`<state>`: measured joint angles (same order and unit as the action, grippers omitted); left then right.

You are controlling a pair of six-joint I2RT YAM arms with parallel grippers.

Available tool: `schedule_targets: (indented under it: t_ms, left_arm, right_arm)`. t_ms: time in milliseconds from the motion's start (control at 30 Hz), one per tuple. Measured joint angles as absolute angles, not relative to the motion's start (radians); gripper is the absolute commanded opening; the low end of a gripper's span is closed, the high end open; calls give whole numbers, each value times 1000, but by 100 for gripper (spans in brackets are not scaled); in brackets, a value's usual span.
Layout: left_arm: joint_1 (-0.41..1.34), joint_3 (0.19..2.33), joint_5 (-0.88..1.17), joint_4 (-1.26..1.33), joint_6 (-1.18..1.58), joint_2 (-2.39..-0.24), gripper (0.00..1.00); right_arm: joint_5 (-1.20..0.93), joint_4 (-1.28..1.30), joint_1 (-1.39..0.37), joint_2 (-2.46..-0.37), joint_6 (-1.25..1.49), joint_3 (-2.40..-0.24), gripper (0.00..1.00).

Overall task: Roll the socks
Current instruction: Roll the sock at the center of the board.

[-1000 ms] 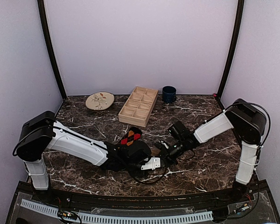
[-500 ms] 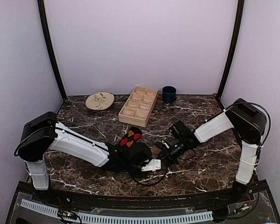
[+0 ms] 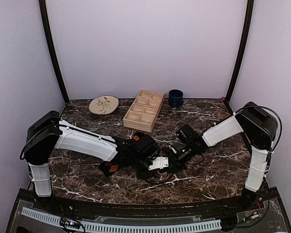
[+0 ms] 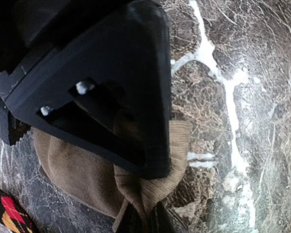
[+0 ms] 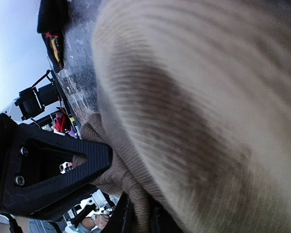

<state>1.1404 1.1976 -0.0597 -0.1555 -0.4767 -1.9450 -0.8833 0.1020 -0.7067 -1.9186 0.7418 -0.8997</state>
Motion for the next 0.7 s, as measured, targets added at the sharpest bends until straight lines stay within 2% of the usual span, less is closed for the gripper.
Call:
schedule_targets:
  t_ms: [433, 700]
  left_arm:
    - [1039, 1376, 197, -363, -437, -2019, 3]
    - [1008, 1451, 345, -442, -438, -2060, 4]
  right_arm:
    - [-833, 182, -699, -1892, 688, -937, 31]
    - [-746, 217, -691, -1847, 661, -936, 36]
